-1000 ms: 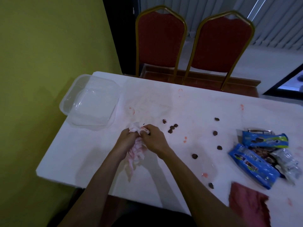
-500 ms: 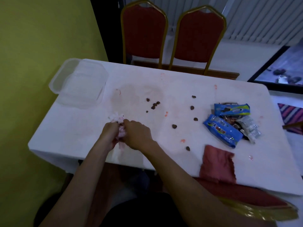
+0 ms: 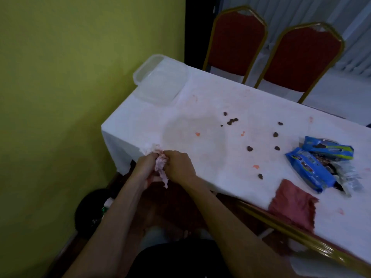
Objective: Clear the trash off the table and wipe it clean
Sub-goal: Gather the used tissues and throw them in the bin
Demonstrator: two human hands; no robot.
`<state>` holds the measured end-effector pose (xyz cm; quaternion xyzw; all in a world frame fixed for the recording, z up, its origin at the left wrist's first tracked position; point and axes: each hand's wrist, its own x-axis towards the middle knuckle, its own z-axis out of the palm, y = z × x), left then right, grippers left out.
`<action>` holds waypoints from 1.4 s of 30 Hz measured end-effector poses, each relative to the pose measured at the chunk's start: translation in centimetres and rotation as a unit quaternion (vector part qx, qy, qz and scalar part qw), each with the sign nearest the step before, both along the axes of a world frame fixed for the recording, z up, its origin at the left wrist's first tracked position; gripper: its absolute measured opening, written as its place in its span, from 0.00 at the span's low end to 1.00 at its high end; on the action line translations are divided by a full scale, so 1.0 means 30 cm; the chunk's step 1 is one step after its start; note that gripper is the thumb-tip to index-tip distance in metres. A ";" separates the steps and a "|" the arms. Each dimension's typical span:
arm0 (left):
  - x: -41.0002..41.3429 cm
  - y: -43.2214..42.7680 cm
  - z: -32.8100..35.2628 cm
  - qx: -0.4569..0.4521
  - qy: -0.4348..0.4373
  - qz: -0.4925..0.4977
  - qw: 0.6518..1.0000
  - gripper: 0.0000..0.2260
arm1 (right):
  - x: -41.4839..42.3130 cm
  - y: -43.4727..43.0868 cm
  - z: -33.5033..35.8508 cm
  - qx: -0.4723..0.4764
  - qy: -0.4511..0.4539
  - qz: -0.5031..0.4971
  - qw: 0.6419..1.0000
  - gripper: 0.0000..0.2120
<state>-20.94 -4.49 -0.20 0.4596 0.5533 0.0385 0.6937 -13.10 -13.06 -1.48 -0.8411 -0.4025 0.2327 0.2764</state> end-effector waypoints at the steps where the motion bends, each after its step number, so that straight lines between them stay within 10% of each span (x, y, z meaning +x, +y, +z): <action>1: -0.037 0.007 -0.005 -0.004 -0.005 0.013 1.000 0.11 | -0.031 0.024 -0.005 -0.001 0.005 0.016 1.000 0.10; 21: -1.043 0.330 -0.244 0.070 0.110 0.212 0.969 0.07 | -0.974 0.420 -0.178 -0.064 0.194 0.188 0.961 0.09; 42: -1.134 0.572 -0.976 0.040 0.138 0.260 0.955 0.19 | -0.924 0.790 -1.076 -0.296 0.262 0.118 0.911 0.07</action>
